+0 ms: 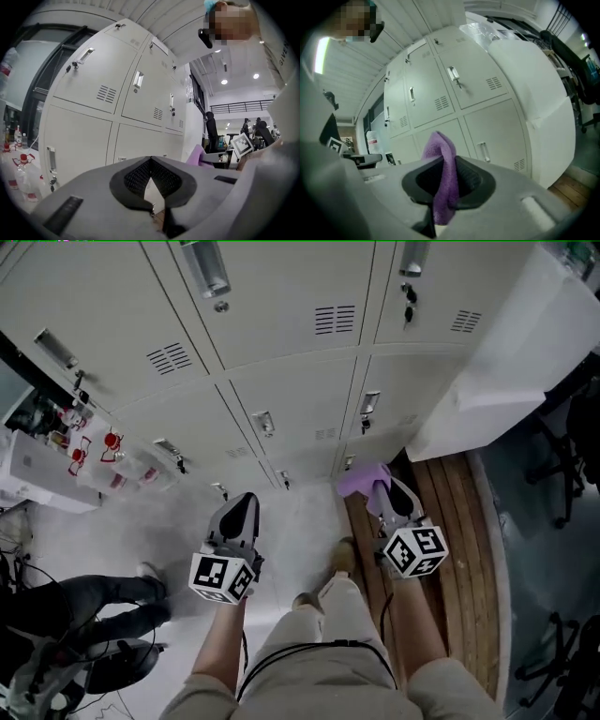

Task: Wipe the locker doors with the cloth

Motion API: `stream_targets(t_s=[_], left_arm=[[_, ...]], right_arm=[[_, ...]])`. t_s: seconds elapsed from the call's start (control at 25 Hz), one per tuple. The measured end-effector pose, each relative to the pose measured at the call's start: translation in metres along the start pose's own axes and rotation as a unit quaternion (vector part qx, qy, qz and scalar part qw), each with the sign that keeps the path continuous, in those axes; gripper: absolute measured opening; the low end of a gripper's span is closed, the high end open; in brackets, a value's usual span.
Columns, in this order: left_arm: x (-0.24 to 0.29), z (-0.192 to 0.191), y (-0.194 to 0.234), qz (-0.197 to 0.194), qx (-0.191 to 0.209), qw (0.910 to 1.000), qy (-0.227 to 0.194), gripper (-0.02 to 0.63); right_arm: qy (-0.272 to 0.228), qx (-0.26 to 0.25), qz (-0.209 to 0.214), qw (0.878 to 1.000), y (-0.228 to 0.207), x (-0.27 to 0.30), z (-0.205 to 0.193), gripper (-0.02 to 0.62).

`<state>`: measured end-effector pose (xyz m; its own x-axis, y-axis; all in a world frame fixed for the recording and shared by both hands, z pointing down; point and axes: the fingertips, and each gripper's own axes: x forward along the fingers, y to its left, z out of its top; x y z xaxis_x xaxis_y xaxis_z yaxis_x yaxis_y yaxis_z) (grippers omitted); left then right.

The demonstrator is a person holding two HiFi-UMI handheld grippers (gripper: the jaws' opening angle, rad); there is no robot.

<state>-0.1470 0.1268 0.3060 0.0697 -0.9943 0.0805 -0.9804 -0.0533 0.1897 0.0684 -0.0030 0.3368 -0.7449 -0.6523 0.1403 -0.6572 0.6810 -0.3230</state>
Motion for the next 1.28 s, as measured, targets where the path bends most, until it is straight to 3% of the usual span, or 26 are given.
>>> stream_targets(t_s=[0.32, 0.72, 1.04, 1.28], left_arm=[[-0.057, 0.059, -0.019, 0.000, 0.036, 0.9991, -0.022, -0.002], [-0.114, 0.112, -0.033, 0.002, 0.051, 0.9977, -0.045, -0.002], [-0.143, 0.126, -0.033, 0.007, 0.067, 0.9966, -0.046, -0.002], [-0.157, 0.124, -0.029, 0.017, 0.058, 0.9970, -0.048, -0.002]], right_arm=[[-0.013, -0.042, 0.036, 0.998, 0.088, -0.052, 0.048, 0.048], [-0.034, -0.083, 0.061, 0.994, 0.152, -0.089, 0.086, 0.049], [-0.036, -0.108, 0.071, 0.991, 0.175, -0.104, 0.094, 0.049], [-0.024, -0.110, 0.071, 0.991, 0.179, -0.112, 0.090, 0.051]])
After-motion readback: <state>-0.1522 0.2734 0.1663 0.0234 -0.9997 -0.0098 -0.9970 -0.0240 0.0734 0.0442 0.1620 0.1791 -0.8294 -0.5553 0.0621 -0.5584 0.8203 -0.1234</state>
